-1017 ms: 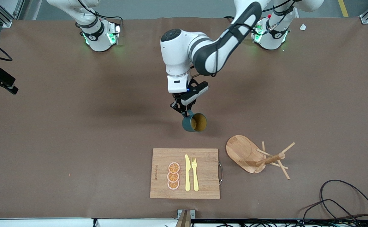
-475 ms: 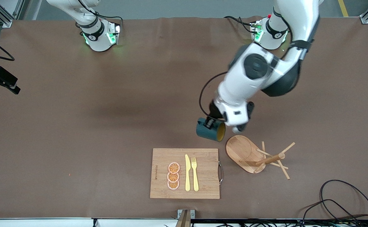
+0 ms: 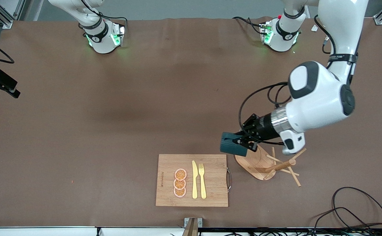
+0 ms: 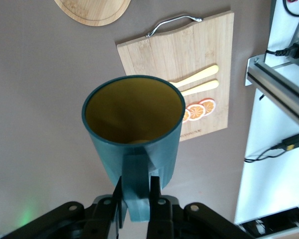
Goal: Pass cup and hang on rack
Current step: 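Lift the mug by its handle with the left gripper toward the rack, then hang the mug handle onto a rack peg with the left gripper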
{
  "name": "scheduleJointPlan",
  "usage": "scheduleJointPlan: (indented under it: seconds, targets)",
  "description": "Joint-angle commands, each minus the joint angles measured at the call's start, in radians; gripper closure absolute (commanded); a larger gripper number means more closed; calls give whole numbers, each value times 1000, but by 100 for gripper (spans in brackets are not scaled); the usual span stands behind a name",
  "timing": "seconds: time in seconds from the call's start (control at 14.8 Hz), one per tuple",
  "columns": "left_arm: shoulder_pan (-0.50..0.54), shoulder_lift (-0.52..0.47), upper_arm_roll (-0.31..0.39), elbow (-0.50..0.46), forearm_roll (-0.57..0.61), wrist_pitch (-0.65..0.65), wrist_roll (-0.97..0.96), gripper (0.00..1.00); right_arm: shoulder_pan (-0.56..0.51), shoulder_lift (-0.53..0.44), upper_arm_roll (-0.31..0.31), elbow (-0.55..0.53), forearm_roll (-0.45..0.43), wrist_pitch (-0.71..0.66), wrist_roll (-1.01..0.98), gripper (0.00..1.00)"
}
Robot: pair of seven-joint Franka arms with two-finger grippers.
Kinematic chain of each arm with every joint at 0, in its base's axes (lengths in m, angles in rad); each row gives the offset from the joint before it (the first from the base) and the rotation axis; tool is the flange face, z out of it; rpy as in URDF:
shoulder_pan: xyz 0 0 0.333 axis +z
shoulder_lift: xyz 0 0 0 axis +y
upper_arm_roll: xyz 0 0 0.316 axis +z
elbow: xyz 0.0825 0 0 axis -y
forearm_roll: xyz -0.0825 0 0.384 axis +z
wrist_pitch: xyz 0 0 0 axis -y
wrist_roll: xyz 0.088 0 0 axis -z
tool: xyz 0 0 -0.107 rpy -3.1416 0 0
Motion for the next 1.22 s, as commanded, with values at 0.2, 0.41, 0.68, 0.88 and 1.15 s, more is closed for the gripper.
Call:
scheduleJointPlan:
  seconds: [0.2, 0.41, 0.68, 0.88, 1.15]
  targets:
    - [95, 16, -9, 13, -201, -20, 101, 98, -5, 9, 4, 16, -18, -7, -1, 0]
    - [118, 27, -6, 11, -249, -33, 166, 98, -6, 9, 4, 16, -18, -7, -1, 0]
    - [187, 29, -6, 11, -249, -112, 286, 99, -8, 9, 2, 16, -18, -5, -4, 0]
    - [199, 44, -3, 13, -247, -112, 312, 99, -6, 9, 2, 16, -18, -7, -4, 0]
    - [219, 64, -1, 11, -252, -112, 347, 99, -6, 11, 2, 15, -18, -7, -6, 0]
